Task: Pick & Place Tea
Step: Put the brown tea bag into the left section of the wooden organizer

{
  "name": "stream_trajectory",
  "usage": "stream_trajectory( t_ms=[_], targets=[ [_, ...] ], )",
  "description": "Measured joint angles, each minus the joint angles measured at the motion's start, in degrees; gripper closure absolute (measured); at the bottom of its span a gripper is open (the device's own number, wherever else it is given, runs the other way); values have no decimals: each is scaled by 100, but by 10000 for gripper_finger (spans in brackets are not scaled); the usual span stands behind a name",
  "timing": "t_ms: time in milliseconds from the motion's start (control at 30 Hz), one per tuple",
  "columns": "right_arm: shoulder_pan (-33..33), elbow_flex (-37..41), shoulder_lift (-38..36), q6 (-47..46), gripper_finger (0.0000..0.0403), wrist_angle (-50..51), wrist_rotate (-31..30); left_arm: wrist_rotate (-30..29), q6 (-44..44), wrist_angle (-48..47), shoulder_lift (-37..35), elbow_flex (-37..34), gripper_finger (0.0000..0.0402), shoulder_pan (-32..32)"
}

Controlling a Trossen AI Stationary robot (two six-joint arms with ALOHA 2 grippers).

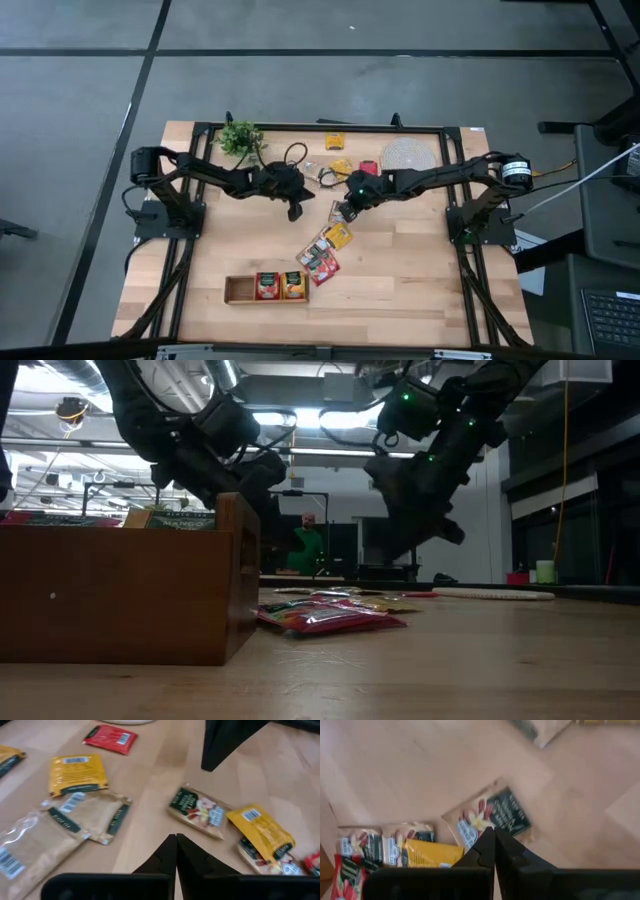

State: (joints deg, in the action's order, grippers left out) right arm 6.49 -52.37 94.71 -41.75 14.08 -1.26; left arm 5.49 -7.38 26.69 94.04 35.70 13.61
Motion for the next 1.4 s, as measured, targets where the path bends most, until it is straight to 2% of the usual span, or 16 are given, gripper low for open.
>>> stream_trajectory(
  t_ms=[133,267,500,633,833,1000,1167,1400],
  targets=[
    [-103,-3,349,-263,397,-71,30,-52,7,-76,0,-2,400,-119],
    [-112,-1,812,-298,398,-384,306,-72,-26,-210,0,-1,397,-129],
    [-35,-27,1352,-294,397,-1609,702,-73,-309,-765,0,-2,397,-129],
    [50,-20,1521,-272,397,-2132,771,25,-523,-1037,0,-7,394,-129],
    [128,-14,1611,-149,396,-2406,763,348,-1080,-1046,0,-7,392,-129],
    [126,-7,1623,30,399,-2540,694,290,-1293,-1011,0,-7,365,-129],
    [126,-1,1631,198,397,-2652,515,605,-1734,-1012,6,-7,326,-111],
    [124,3,1631,556,397,-2715,372,639,-2725,-811,470,-10,280,-111]
  ],
)
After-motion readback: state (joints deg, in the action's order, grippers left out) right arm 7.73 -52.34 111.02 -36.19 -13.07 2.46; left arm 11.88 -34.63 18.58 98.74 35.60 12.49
